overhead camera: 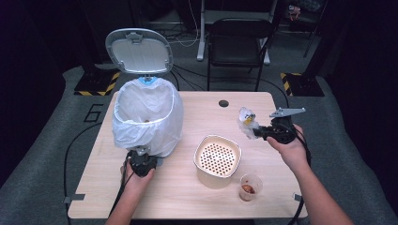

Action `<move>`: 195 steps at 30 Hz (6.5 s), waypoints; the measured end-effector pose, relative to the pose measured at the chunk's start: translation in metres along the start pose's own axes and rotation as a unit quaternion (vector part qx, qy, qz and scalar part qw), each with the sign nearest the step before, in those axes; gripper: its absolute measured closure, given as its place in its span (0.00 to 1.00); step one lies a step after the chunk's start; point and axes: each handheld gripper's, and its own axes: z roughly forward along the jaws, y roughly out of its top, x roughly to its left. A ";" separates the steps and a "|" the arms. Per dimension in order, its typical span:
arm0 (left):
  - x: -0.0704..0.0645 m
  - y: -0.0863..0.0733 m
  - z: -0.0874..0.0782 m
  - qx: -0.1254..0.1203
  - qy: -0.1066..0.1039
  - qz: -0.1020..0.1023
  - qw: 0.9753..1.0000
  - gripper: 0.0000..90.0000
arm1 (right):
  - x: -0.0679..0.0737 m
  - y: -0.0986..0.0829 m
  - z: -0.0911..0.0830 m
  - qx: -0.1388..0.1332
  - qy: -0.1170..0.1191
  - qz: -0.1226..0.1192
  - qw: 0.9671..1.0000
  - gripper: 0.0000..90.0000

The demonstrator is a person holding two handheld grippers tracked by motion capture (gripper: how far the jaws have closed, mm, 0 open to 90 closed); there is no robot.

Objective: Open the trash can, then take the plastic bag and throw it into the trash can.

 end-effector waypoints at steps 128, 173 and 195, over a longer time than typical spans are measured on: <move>0.001 0.001 0.000 0.004 0.005 0.008 1.000 0.72 | 0.162 0.160 0.060 -0.039 0.065 -0.101 0.992 0.59; 0.001 0.002 -0.001 0.008 0.007 0.011 1.000 0.72 | 0.059 -0.007 0.044 0.009 0.022 -0.005 1.000 0.72; 0.000 0.002 -0.001 0.011 0.009 0.012 1.000 0.72 | 0.043 -0.015 0.064 0.032 0.084 -0.033 0.995 0.91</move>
